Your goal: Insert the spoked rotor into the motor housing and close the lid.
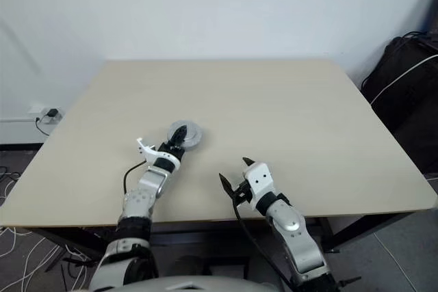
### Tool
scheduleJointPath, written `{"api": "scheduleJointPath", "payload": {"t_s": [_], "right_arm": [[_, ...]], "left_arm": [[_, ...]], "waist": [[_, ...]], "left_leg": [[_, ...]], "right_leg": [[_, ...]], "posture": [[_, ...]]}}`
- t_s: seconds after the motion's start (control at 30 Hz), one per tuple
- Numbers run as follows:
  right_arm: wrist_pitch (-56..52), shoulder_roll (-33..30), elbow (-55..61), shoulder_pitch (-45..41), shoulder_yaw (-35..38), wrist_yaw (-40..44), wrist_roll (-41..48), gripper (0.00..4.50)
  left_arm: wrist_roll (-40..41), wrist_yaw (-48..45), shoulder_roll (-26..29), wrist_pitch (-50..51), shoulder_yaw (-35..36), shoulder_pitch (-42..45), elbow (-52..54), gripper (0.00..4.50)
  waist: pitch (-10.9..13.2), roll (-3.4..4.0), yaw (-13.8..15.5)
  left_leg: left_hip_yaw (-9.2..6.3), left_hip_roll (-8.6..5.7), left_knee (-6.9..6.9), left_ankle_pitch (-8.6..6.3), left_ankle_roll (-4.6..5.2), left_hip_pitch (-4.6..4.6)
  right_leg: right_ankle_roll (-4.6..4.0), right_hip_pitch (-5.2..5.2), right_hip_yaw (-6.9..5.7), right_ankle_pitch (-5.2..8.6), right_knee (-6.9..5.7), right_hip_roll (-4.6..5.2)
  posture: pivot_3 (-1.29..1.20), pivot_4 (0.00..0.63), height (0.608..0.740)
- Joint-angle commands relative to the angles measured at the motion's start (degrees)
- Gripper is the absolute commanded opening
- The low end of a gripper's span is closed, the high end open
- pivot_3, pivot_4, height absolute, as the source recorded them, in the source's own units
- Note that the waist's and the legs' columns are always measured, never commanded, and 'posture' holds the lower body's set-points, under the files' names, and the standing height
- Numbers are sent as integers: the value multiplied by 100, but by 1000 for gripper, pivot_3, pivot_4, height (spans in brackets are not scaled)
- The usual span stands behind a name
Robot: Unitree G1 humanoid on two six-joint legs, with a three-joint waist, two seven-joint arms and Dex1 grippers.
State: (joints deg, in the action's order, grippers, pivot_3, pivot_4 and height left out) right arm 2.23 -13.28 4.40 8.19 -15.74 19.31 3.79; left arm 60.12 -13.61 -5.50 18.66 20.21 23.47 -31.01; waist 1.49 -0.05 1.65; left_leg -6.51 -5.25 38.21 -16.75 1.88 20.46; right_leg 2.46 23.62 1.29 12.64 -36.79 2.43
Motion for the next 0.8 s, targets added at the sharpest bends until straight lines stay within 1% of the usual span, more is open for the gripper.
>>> {"api": "scheduleJointPath", "payload": {"t_s": [0.03,0.27,0.47,0.53,0.57,0.63,0.7,0.8], "right_arm": [[201,98,-33,15,63,9,-14,4500],[155,254,-14,121,153,-17,-19,4500],[52,240,21,125,153,10,-47,4500],[-32,238,25,102,145,3,-71,4500],[-62,244,24,85,145,4,-72,4500],[-108,262,31,62,151,12,-59,4500],[-164,274,50,46,158,29,-40,4500],[-296,273,81,33,161,87,8,4500]], "left_arm": [[-194,-31,50,-314,315,668,-644,2136],[-652,97,276,-906,903,1776,-2317,2136],[-1097,338,453,-1124,1136,2267,-3243,2136],[-1218,404,486,-1099,1176,2320,-3395,2861],[-1247,443,494,-1074,1206,2320,-3436,3082],[-1322,511,499,-1028,1246,2289,-3464,3692],[-1414,610,500,-945,1253,2201,-3422,4411],[-1588,847,519,-651,1177,1889,-3142,4461]], "waist": [[2,-5,-9],[11,-18,-5],[10,-19,-9],[10,-19,-12],[10,-19,-14],[10,-19,-20],[0,-20,-24],[-7,-17,-64]], "left_leg": [[-1,1,0,0,0,0],[-3,8,-2,1,-2,0],[-4,3,-1,1,-1,0],[-5,2,-1,1,-1,0],[-5,2,-1,1,-1,0],[-5,2,-1,1,-1,0],[-6,2,1,2,-2,-2],[-4,3,-1,2,-2,-26]], "right_leg": [[-1,0,1,0,-1,0],[-9,3,0,-4,-2,-6],[-7,2,-1,-5,-3,-5],[-7,2,0,-5,-4,-4],[-7,3,0,-5,-4,-3],[-7,3,0,-6,-6,-2],[-8,1,1,-6,-10,-2],[-9,-21,1,-7,-12,-2]], "posture": [[0,0,740],[0,0,740],[0,0,740],[0,0,740],[0,0,740],[0,0,740],[0,0,740],[0,0,740]]}}
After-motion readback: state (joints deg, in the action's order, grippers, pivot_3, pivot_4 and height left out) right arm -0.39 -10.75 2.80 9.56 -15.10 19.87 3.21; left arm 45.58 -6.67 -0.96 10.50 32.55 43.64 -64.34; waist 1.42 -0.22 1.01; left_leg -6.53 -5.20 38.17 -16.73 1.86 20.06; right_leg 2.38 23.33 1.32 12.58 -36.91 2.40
